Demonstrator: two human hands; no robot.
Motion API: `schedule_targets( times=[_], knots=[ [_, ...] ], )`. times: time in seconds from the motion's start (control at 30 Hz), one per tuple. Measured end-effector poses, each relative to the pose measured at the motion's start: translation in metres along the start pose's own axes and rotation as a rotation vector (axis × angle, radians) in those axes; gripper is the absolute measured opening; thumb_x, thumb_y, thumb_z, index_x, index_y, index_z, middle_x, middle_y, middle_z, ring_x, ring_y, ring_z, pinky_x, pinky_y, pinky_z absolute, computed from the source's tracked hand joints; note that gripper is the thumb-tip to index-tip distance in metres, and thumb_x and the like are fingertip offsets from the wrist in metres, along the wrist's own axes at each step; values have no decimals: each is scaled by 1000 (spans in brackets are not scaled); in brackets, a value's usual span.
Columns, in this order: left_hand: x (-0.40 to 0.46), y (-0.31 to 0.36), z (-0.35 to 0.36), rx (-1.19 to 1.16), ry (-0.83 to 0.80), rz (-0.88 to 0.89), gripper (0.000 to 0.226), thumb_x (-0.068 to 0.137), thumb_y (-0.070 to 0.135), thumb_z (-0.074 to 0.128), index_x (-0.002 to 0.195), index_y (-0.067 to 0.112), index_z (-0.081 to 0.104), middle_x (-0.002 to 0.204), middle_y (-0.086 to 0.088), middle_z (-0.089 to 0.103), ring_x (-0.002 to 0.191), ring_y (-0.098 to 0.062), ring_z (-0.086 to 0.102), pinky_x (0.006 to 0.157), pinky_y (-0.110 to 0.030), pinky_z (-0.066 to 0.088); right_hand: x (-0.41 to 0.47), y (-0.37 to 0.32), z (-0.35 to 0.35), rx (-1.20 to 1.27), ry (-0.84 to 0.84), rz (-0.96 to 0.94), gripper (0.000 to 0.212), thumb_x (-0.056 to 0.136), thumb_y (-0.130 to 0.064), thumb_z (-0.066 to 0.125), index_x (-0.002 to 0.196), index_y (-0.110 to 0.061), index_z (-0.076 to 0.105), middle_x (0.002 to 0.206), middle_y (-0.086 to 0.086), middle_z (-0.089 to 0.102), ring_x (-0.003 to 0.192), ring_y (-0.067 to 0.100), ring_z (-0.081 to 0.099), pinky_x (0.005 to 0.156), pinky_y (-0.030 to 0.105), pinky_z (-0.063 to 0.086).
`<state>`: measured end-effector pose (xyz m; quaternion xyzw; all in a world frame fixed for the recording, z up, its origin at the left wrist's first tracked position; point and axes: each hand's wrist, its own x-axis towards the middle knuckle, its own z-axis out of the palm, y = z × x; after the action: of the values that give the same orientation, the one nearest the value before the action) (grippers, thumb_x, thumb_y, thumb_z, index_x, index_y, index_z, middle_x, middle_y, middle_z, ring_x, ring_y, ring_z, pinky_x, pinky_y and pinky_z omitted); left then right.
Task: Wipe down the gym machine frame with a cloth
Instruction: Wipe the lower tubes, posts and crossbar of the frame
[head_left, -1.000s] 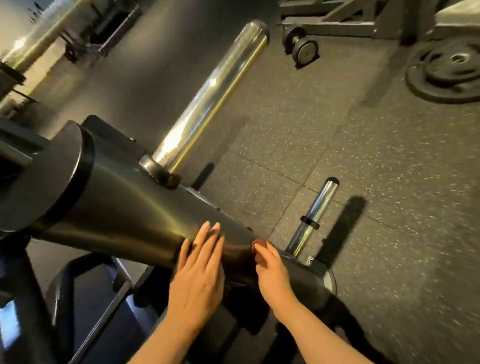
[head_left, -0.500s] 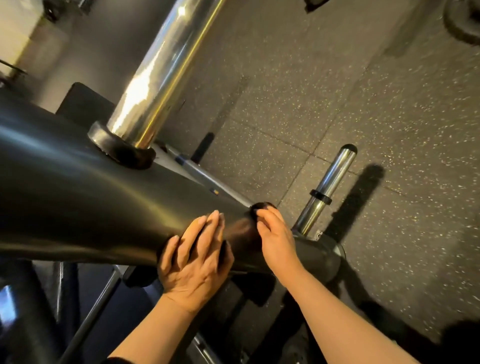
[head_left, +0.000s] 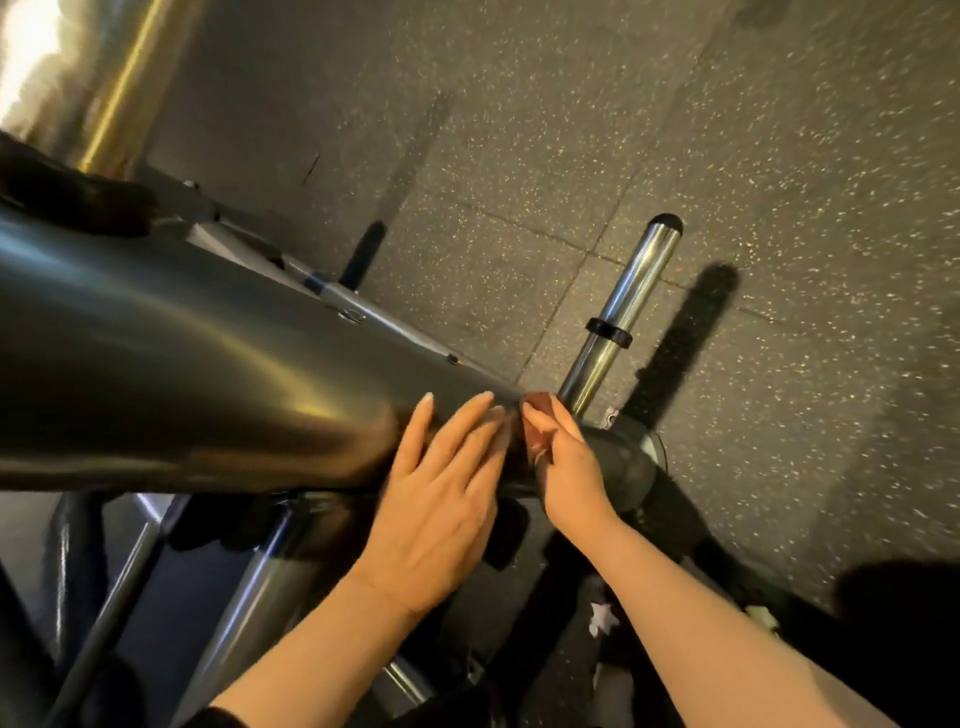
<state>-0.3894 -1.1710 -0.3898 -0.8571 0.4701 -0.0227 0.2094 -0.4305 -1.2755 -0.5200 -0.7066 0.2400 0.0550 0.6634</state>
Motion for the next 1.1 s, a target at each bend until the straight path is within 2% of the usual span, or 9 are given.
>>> schedule_targets(
  times=[0.1,0.23,0.33,0.47,0.6,0.77,0.83,1.0,1.1],
  knots=[
    [8,12,15,142,-250,32,62,72,19,52,131,-1,56,138,-16,53,141,-31,33,118,-51,-12,3,8,-4,70,19,101,53,92,13,41,137,-12,53,154,2,33,140,14,34,118,26,24],
    [11,15,19,220,-355,-2,73,67,28,65,136,8,53,143,-11,49,141,-28,34,117,-51,-13,27,-32,0,147,62,-57,45,93,8,45,125,-20,55,129,-1,51,115,2,49,102,11,36],
    [11,17,24,218,-296,-2,67,69,28,61,134,14,56,142,-7,48,140,-26,33,116,-49,-10,58,-36,11,231,-16,-79,39,92,8,43,121,-10,60,123,10,59,116,14,54,105,25,38],
    [10,15,37,197,-224,3,61,71,24,46,128,9,62,130,-8,60,130,-25,48,116,-46,1,68,26,21,221,65,116,34,93,3,45,118,-7,65,122,14,58,118,30,54,106,50,39],
    [8,15,33,189,-240,33,59,76,22,35,127,15,63,136,-6,57,135,-26,43,114,-48,-4,35,66,22,203,255,251,38,94,8,45,121,-12,65,142,7,47,130,23,48,116,44,32],
    [9,16,27,235,-194,42,68,83,22,20,148,9,34,152,-8,35,146,-29,21,104,-50,-27,30,31,32,295,259,-31,41,95,7,46,123,-20,60,143,-4,40,139,16,38,116,30,28],
    [7,16,31,243,-178,104,66,85,21,20,149,9,29,155,-12,28,148,-31,14,101,-49,-30,31,30,33,424,274,27,38,96,2,45,122,-22,60,149,3,39,138,17,39,116,31,30],
    [1,8,39,-52,19,148,48,83,19,33,113,6,68,122,-14,64,131,-31,47,118,-41,-3,-6,15,33,782,375,273,35,98,1,41,130,-6,55,145,15,47,138,26,40,115,29,30],
    [-13,-3,27,-342,240,91,46,82,15,40,118,-3,63,132,-18,57,141,-28,29,122,-38,4,-43,-44,45,428,524,94,37,98,-10,44,133,-16,52,135,8,56,129,23,51,106,27,41]
  ],
)
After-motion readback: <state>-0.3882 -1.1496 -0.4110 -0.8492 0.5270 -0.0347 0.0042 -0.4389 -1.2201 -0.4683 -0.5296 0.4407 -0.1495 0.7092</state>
